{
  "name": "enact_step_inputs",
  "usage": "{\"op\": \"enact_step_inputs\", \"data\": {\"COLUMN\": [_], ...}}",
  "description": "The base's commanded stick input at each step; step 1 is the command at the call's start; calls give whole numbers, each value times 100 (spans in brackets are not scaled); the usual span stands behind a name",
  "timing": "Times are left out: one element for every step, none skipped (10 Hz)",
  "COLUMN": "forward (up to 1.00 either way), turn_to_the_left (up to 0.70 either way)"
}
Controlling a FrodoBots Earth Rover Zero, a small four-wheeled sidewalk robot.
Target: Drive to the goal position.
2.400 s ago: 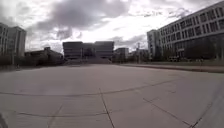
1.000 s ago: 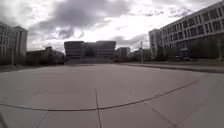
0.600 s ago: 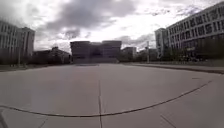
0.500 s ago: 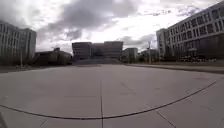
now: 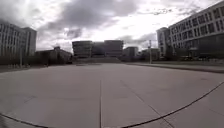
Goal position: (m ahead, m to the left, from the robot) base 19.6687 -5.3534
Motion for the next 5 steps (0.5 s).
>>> {"op": "enact_step_inputs", "data": {"forward": [50, 50, 50, 50, 50], "turn_to_the_left": [1, 1, 1, 1, 1]}}
